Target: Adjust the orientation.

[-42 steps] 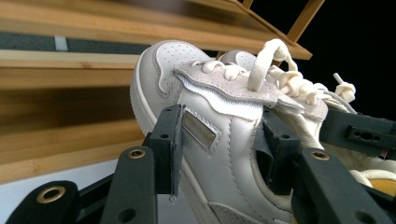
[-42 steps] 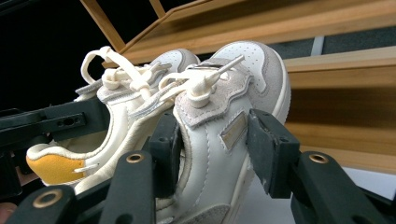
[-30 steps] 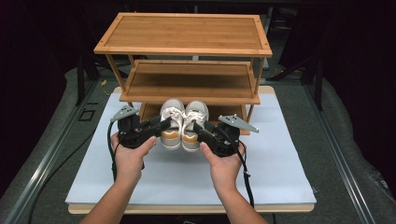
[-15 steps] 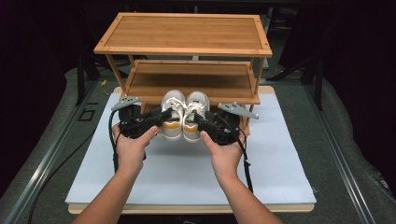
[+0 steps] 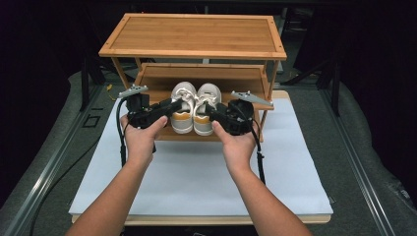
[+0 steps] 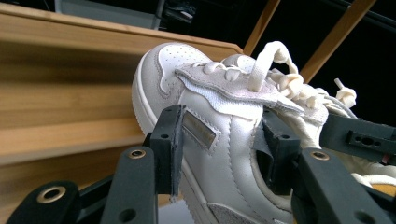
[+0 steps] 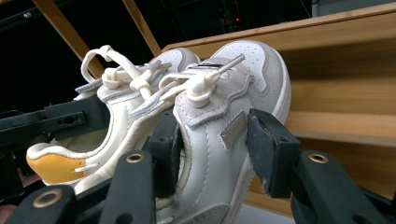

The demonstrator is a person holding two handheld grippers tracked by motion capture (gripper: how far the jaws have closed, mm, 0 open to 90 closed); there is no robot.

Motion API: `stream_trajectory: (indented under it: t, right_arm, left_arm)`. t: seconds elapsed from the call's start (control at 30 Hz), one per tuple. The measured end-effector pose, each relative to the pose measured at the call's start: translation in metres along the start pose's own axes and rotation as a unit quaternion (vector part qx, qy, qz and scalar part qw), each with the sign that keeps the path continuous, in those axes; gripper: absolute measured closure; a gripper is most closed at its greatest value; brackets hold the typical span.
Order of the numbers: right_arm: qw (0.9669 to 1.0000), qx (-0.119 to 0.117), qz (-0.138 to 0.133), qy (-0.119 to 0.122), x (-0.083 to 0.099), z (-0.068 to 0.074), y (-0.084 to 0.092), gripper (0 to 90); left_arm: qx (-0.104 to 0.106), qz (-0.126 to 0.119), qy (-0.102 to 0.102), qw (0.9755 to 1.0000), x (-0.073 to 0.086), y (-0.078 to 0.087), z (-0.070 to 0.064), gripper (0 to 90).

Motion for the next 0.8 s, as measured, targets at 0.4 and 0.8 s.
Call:
stream_trajectory:
  t: [0.4, 0.8]
  right_arm:
    - [1.0, 0.007, 0.0, -0.001, -0.019, -0.01, -0.019, 55.6]
    - [0.9998, 0.011, 0.013, -0.005, -0.024, -0.025, -0.041, 55.6]
  left_arm:
    - [-0.002, -0.004, 0.007, 1.0, -0.016, -0.02, 0.013, 56.8]
    - [-0.001, 0.01, 0.02, 0.9997, -0.018, -0.042, 0.029, 56.9]
Point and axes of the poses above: each handheld gripper's, and its own axes: y roughly backward along the jaws, x roughly out of its underside, z roughly to its left, the point moved 4 cm from there along -y, roughly forward along the jaws, and after that the axes turned 10 degrees about z, right-handed, at the moved point
